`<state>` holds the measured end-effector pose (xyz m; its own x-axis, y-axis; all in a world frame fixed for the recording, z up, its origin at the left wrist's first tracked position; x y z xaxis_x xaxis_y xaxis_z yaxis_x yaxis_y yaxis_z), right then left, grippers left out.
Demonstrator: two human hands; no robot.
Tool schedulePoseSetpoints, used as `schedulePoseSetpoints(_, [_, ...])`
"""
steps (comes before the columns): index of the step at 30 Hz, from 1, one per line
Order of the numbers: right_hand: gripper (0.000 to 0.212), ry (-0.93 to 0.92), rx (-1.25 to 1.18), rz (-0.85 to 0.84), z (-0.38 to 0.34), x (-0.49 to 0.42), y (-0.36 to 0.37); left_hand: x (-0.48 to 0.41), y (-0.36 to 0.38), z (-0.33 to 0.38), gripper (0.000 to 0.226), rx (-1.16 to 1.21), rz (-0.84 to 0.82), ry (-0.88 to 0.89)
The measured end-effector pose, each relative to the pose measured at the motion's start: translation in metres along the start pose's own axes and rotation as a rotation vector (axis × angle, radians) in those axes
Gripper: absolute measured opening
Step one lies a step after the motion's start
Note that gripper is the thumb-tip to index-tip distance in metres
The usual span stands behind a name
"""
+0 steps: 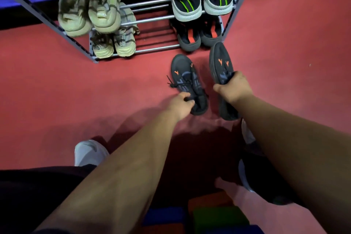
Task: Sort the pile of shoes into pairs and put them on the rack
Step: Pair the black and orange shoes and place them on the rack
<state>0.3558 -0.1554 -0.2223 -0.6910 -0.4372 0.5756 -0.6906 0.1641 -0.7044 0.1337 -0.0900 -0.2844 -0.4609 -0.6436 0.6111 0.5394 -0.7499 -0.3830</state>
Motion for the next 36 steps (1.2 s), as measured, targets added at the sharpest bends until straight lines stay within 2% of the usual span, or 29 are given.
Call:
schedulePoseSetpoints(6, [0.069,0.051,0.092,-0.041,0.013,-0.02,0.014,-0.007,0.016,0.004,0.054,-0.185,0.019,0.044])
schedulePoseSetpoints(10, [0.078,0.06,0.189,-0.108,0.017,-0.017,0.038,-0.01,0.005,0.004,0.046,-0.241,0.099,0.03])
schedulePoseSetpoints(14, [0.081,0.074,0.219,-0.124,0.024,-0.015,0.05,-0.004,0.002,0.009,0.041,-0.456,0.102,0.065])
schedulePoseSetpoints(18, [0.096,0.098,0.22,-0.115,0.034,-0.013,0.052,0.0,-0.025,-0.004,0.047,-0.545,0.16,-0.081])
schedulePoseSetpoints(20, [0.113,0.112,0.289,-0.113,0.043,-0.009,0.057,0.002,-0.043,-0.005,0.06,-0.602,0.217,-0.124])
schedulePoseSetpoints(22, [0.13,0.088,0.39,-0.126,0.048,-0.004,0.064,0.004,-0.055,-0.007,0.085,-0.644,0.248,-0.19])
schedulePoseSetpoints(25, [0.132,0.068,0.454,-0.122,0.05,-0.005,0.067,0.002,-0.054,-0.011,0.111,-0.678,0.194,-0.198])
schedulePoseSetpoints(29, [0.129,0.113,0.398,-0.13,0.051,-0.009,0.066,-0.008,-0.032,-0.01,0.117,-0.7,0.127,-0.093])
schedulePoseSetpoints(33, [0.123,0.116,0.343,-0.072,0.046,-0.004,0.06,-0.009,-0.027,-0.016,0.12,-0.612,0.148,-0.125])
schedulePoseSetpoints(36, [0.115,0.15,0.317,-0.078,0.036,0.001,0.059,-0.005,-0.041,-0.013,0.112,-0.571,0.163,-0.103])
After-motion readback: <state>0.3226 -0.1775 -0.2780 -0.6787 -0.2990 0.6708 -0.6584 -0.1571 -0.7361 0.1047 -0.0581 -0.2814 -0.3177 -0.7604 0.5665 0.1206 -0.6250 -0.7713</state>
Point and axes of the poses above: each hand's wrist, its own x-axis away from the middle knuckle, its own y-axis out of the palm, z = x × y, the point moved 10 cm from there along -x, towards the middle knuckle, and after that the axes turned 9 degrees about y, right-handed, at the moved point
